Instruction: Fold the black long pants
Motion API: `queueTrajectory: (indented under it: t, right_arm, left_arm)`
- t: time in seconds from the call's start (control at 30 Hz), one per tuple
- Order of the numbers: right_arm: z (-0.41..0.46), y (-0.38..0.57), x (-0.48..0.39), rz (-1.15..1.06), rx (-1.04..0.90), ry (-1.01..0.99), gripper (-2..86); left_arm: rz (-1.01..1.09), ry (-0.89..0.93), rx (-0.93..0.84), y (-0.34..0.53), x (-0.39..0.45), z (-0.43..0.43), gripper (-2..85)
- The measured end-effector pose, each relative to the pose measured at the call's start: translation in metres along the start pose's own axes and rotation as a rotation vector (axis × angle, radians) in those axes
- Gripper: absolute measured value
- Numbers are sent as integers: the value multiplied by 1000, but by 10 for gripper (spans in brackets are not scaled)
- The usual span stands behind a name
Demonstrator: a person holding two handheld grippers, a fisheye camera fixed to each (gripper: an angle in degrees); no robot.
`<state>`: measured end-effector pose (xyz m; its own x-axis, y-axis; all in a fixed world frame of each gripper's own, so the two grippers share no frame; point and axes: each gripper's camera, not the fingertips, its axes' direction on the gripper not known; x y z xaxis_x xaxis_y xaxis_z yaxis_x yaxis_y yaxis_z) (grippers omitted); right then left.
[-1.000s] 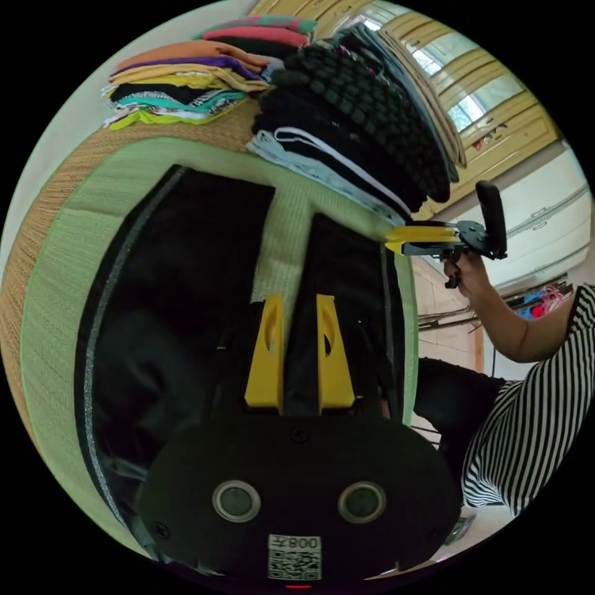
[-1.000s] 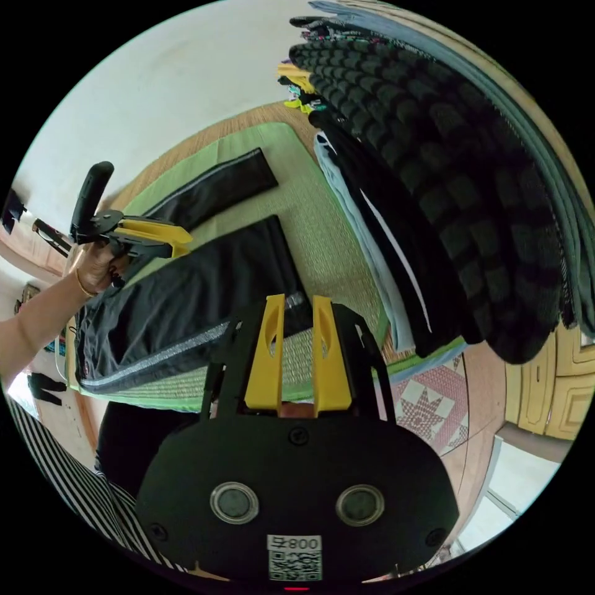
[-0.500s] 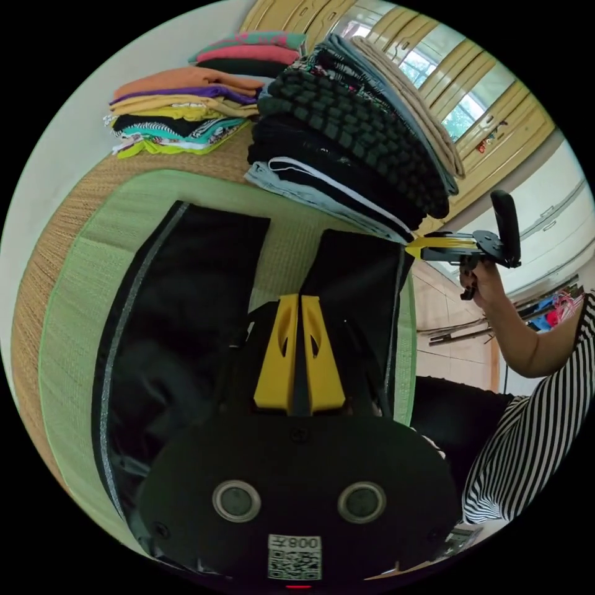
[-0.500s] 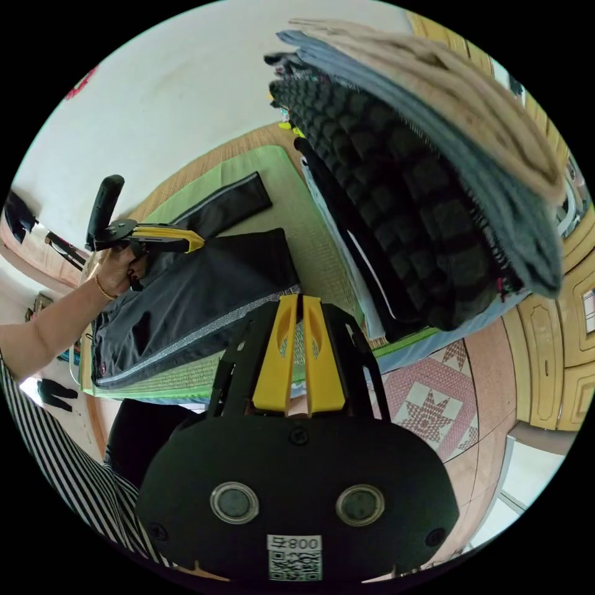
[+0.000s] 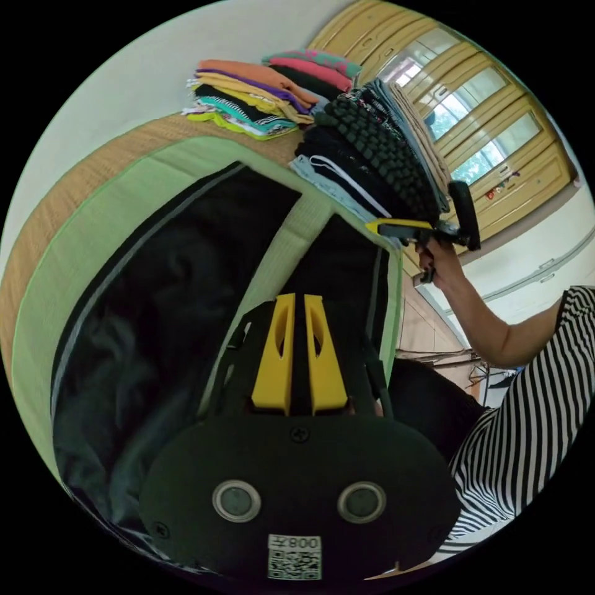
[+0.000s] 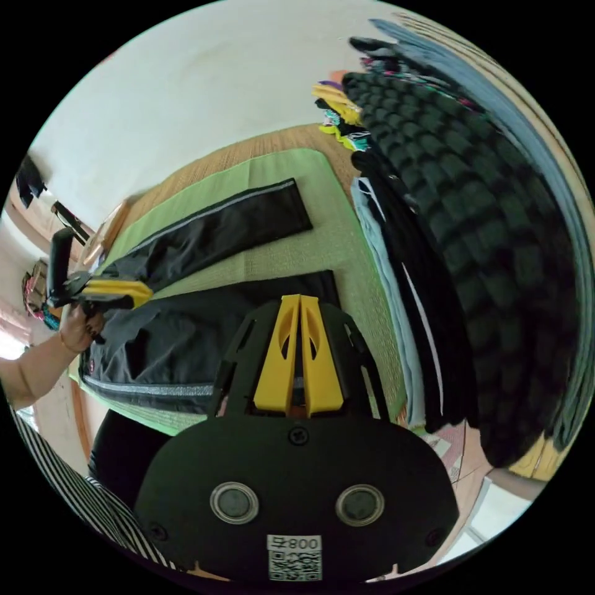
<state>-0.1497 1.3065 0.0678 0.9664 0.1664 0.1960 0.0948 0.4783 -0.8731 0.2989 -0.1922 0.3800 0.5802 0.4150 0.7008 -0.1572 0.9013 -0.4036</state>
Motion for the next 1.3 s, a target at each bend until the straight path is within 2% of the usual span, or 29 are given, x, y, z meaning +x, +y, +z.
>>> queueTrajectory:
  t: [0.13,0.2,0.23,0.37,0.47,0.63,0.83,0.9,0.93,1.03,1.3]
  right_arm:
    - [58,-34,-38,-71,-117,41,-4]
    - [66,-39,-51,-106,-88,64,-4]
    - [72,-45,-56,-112,-104,63,-4]
    - [81,-65,-68,-109,-160,18,-1]
    - [69,-68,-93,-108,-118,38,0]
    - [63,-42,-192,-268,-129,-193,1]
    - [106,-8,-319,-449,-280,-311,1]
    - [118,-4,-347,-484,-302,-303,1]
    - [130,-2,-365,-507,-330,-274,1]
    - [154,4,-394,-543,-404,-197,2]
    - [175,-4,-432,-523,-416,-168,1]
  left_arm:
    - [-110,-62,-85,60,-19,30,7]
    - [-139,-92,-123,76,-30,50,4]
    - [-160,-78,-80,84,-36,55,3]
    - [-176,-70,-86,100,-46,70,1]
    - [-213,-19,-22,134,-51,66,1]
    - [-425,-127,-19,246,-67,52,1]
    - [-766,-313,-28,379,-93,48,1]
    - [-816,-339,-63,404,-103,59,1]
    - [-832,-348,-111,418,-109,72,1]
    - [-840,-313,-54,443,-118,85,1]
    - [-801,-297,-43,492,-143,119,0]
